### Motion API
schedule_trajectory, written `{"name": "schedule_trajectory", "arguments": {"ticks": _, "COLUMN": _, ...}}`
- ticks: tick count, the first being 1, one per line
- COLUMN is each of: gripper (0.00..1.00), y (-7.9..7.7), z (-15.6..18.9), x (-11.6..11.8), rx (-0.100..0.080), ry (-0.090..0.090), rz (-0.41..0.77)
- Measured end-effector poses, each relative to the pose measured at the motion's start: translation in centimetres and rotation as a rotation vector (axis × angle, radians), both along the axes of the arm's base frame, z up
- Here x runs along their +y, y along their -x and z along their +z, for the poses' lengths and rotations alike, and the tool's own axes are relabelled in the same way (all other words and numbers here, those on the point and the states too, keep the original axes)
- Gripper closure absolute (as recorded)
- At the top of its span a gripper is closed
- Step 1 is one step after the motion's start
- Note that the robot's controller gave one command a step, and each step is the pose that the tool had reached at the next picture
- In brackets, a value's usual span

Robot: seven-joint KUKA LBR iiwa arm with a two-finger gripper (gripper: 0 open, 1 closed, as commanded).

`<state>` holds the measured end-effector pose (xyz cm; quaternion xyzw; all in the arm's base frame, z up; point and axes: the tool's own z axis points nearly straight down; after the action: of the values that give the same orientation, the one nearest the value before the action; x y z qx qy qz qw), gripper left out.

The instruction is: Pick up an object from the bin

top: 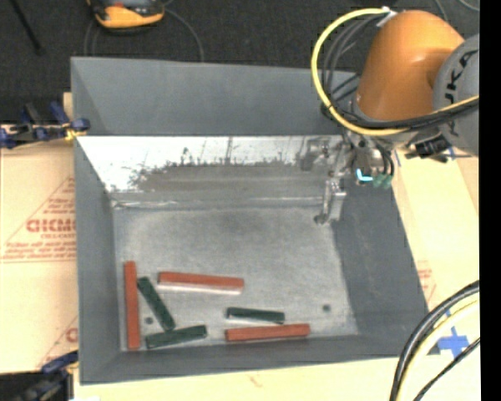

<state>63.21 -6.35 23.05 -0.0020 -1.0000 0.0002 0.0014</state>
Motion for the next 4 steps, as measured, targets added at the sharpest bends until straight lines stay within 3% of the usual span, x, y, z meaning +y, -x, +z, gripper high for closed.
{"name": "schedule_trajectory", "arguments": {"ticks": 1, "gripper": 0.0, "y": -0.1, "z": 0.5, "x": 0.0, "rx": -0.008, "ry": 0.001, "rz": 0.001}}
{"name": "schedule_trajectory", "arguments": {"ticks": 2, "gripper": 0.0, "y": 1.2, "z": -3.9, "x": 0.7, "rx": -0.015, "ry": -0.001, "rz": -0.034}}
{"name": "schedule_trajectory", "arguments": {"ticks": 3, "gripper": 0.0, "y": 2.3, "z": -7.7, "x": 1.0, "rx": -0.003, "ry": 0.001, "rz": 0.029}}
{"name": "schedule_trajectory", "arguments": {"ticks": 4, "gripper": 0.0, "y": 5.5, "z": -13.3, "x": 1.9, "rx": -0.011, "ry": 0.002, "rz": 0.196}}
